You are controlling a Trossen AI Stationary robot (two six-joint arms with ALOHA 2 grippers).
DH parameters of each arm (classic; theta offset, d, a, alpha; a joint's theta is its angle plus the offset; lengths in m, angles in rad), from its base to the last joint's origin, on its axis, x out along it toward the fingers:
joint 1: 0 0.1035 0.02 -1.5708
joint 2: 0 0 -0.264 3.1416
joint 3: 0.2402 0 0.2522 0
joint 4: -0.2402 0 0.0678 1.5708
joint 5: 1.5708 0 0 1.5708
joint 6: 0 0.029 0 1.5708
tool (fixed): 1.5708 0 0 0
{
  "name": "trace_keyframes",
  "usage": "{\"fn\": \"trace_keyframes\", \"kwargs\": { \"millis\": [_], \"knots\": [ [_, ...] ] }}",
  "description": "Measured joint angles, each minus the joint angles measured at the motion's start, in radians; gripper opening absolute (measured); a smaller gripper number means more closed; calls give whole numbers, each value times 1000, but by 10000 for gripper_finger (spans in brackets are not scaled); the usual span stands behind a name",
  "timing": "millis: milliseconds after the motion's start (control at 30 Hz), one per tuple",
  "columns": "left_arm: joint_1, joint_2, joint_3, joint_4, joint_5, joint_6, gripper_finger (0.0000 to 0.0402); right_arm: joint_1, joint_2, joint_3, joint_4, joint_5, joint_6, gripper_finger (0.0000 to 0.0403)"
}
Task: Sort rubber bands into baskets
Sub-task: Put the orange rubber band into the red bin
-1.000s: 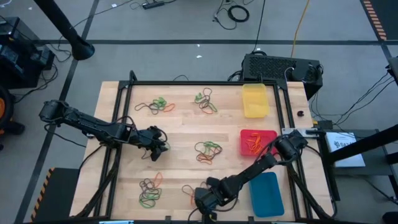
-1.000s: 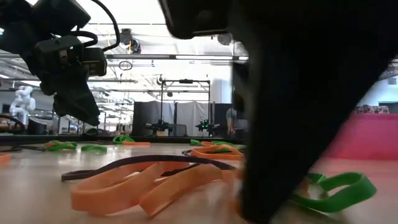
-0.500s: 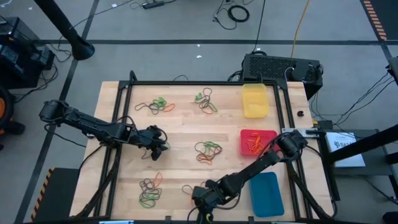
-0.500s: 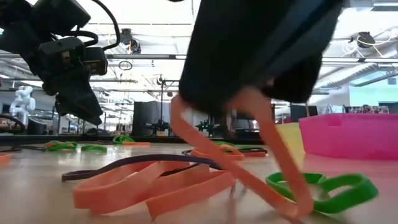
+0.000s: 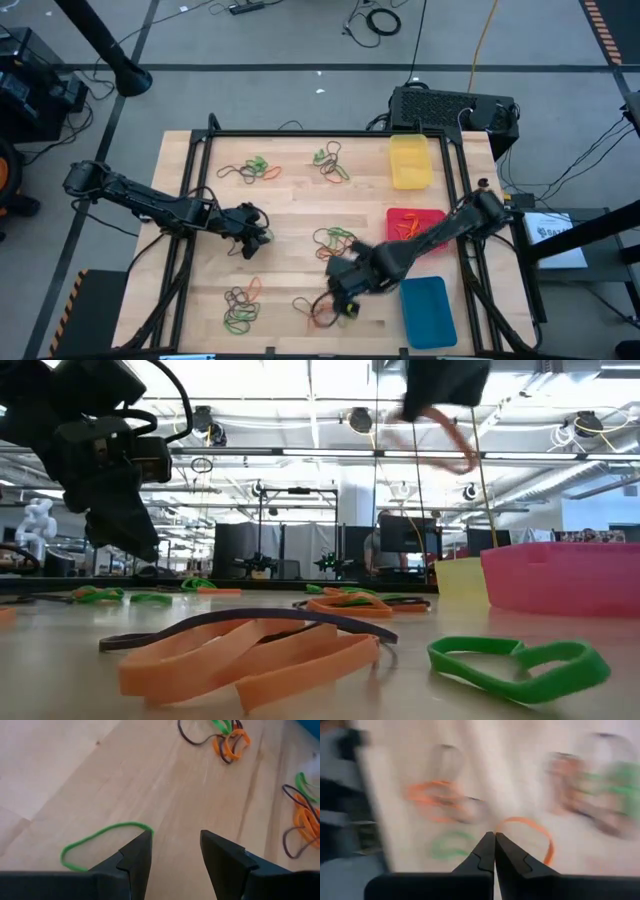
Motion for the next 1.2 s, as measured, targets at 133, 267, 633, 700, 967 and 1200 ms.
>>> {"fn": "trace_keyframes", "kwargs": {
  "millis": [133,267,633,700,967,1200],
  "knots": [
    [-1,0,0,-4,24,-1,175,-43,-82,0,-274,85,-12,0],
    [0,0,0,-2,27,-26,175,-92,-133,-2,-505,115,-23,0],
    [73,-75,0,-64,75,-14,175,-200,-344,-349,-448,90,-123,0],
    [105,-117,0,-93,74,6,175,-216,-403,-448,-375,63,-112,0],
    [274,-301,0,-139,60,28,175,-241,-572,-768,-110,-21,-19,0],
    [424,-399,31,-137,21,29,175,-241,-595,-830,-58,-21,32,0]
  ]
}}
